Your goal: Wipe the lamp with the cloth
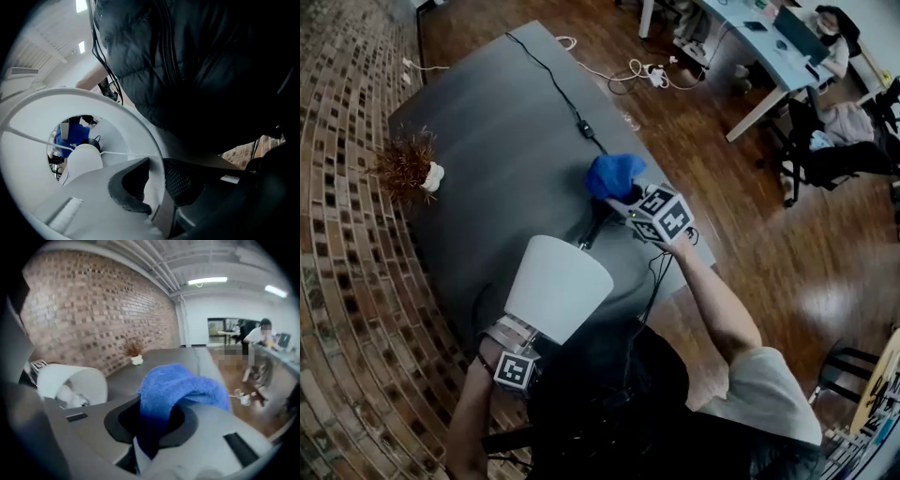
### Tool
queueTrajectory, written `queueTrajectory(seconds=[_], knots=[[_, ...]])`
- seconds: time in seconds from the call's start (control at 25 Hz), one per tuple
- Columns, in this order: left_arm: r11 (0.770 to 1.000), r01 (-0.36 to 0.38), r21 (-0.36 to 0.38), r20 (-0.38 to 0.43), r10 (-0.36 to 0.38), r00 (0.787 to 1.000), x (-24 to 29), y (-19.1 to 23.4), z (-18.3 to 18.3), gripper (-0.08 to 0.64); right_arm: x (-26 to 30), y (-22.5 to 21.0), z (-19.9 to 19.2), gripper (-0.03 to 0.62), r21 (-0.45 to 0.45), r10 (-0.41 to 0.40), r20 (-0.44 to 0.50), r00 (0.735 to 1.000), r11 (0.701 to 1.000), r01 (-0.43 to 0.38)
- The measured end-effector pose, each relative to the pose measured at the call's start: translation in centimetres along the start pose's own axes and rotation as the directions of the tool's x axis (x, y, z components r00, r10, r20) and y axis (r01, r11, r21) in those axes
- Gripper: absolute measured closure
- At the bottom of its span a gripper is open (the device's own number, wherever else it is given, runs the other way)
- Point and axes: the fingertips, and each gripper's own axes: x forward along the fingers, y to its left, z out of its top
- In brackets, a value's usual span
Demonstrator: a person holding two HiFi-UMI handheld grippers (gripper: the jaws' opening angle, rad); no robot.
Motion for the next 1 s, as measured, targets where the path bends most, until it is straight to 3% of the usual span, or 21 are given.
queueTrajectory(seconds=[0.08, 0.16, 0.2, 0.28, 0.36, 0.4, 0.44, 0.52, 0.6, 0.72, 0.8, 0.84, 0.88, 0.92, 0.96, 1.0], knots=[[1.000, 0.005, -0.008, 0.000, -0.005, 1.000, 0.0, 0.0, -0.2, 0.479, 1.5, 5.9, -1.2, 0.535, 0.027, 0.192, -0.003, 0.981, 0.981, -0.191], [1.000, 0.010, -0.018, 0.002, -0.010, 1.000, 0.0, 0.0, -0.4, 0.479, 3.2, 7.8, -3.6, 0.535, -0.019, 0.215, -0.054, 0.975, 0.976, -0.217], [1.000, 0.012, -0.016, -0.003, -0.012, 1.000, 0.1, 0.0, -0.5, 0.479, 3.8, 6.8, -4.7, 0.534, -0.051, 0.159, -0.083, 0.984, 0.985, -0.164], [1.000, 0.012, 0.004, -0.022, -0.012, 1.000, 0.4, -0.2, -1.1, 0.477, 3.6, 1.9, -5.6, 0.535, -0.103, -0.059, -0.136, 0.989, 0.994, 0.046], [0.999, 0.011, 0.034, -0.050, -0.010, 0.999, 0.9, -0.4, -2.1, 0.476, 2.7, -2.4, -4.8, 0.535, -0.161, -0.273, -0.179, 0.945, 0.956, 0.245], [0.999, 0.013, 0.052, -0.069, -0.009, 0.998, 1.3, -0.5, -2.7, 0.474, 2.6, -2.8, -3.8, 0.535, -0.183, -0.300, -0.189, 0.935, 0.946, 0.267], [0.997, 0.015, 0.070, -0.089, -0.009, 0.996, 1.6, -0.6, -3.5, 0.472, 3.0, -2.1, -2.8, 0.535, -0.197, -0.274, -0.197, 0.941, 0.952, 0.236], [0.996, 0.020, 0.086, -0.120, -0.010, 0.993, 2.2, -0.8, -4.8, 0.468, 4.7, 1.2, -2.1, 0.535, -0.214, -0.147, -0.239, 0.960, 0.972, 0.095], [0.999, 0.013, 0.053, -0.127, -0.006, 0.992, 2.3, -0.7, -5.5, 0.463, 6.2, 3.3, -3.7, 0.535, -0.248, -0.079, -0.308, 0.948, 0.969, 0.000], [0.996, -0.017, -0.088, -0.125, 0.006, 0.992, 1.9, -0.6, -6.7, 0.403, 6.8, 3.3, -5.2, 0.535, -0.224, -0.078, -0.301, 0.950, 0.975, 0.009], [0.972, -0.049, -0.228, -0.094, 0.028, 0.995, 1.1, -0.1, -7.1, 0.363, 6.7, 3.1, -5.2, 0.535, -0.199, -0.082, -0.289, 0.954, 0.980, 0.024], [0.945, -0.057, -0.321, -0.063, 0.039, 0.997, 0.7, 0.2, -7.0, 0.332, 6.6, 3.0, -5.2, 0.535, -0.196, -0.083, -0.289, 0.954, 0.980, 0.026], [0.901, -0.049, -0.431, -0.015, 0.047, 0.999, 0.3, 0.4, -6.8, 0.309, 6.5, 2.9, -5.2, 0.535, -0.194, -0.084, -0.284, 0.955, 0.981, 0.029], [0.831, -0.011, -0.556, 0.061, 0.054, 0.997, -0.3, 0.5, -6.3, 0.293, 6.4, 2.8, -5.2, 0.535, -0.191, -0.086, -0.274, 0.958, 0.981, 0.033], [0.725, 0.074, -0.685, 0.177, 0.067, 0.982, -1.2, 0.6, -5.3, 0.291, 6.3, 2.7, -5.2, 0.535, -0.188, -0.088, -0.259, 0.962, 0.981, 0.039], [0.576, 0.219, -0.787, 0.337, 0.105, 0.936, -2.4, 0.8, -3.9, 0.282, 6.2, 2.7, -5.1, 0.535, -0.183, -0.089, -0.243, 0.966, 0.982, 0.045]])
